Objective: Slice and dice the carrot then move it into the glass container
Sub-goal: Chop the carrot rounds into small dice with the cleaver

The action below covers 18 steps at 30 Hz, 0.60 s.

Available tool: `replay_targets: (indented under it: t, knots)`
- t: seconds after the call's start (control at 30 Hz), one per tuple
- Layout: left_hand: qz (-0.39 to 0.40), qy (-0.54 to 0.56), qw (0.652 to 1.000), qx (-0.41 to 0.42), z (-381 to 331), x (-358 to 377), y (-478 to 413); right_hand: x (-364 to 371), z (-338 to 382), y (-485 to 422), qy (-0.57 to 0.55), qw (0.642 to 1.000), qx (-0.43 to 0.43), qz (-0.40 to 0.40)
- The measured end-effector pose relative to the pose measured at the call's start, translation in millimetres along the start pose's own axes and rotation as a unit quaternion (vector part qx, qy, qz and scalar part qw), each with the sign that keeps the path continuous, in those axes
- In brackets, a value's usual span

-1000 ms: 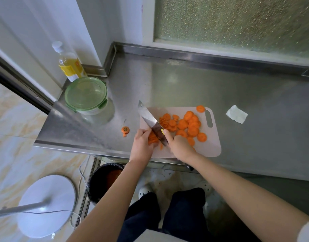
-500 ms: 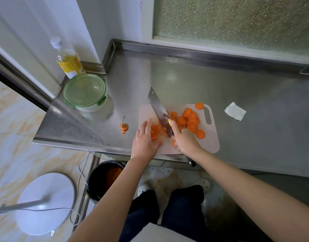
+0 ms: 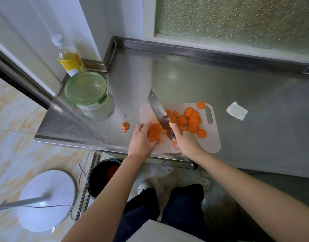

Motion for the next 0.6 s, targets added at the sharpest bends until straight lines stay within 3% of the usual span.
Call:
replay_targets:
  t: [0.23, 0.6]
  knots:
    - [-0.023, -0.167, 0.978, 0.120, -0.7, 9.3, 9.3, -3.4, 1.1, 3.8, -0.011, 1.000, 0.005, -0.001]
    - [-0.041, -0.279, 0.937, 0.207, -6.8, 18.4, 1.2, -4.3, 0.7, 5.8, -0.005, 1.000, -0.002, -0.006]
Point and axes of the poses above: each hand's wrist, its own y-axis away from the middle knuckle, its own x-axis out of the palm, z = x × y, the point moved 1 cm from there along -y, towards the middle knuckle, and after that the axes turned 1 degree about -x, right-handed, at the moved point
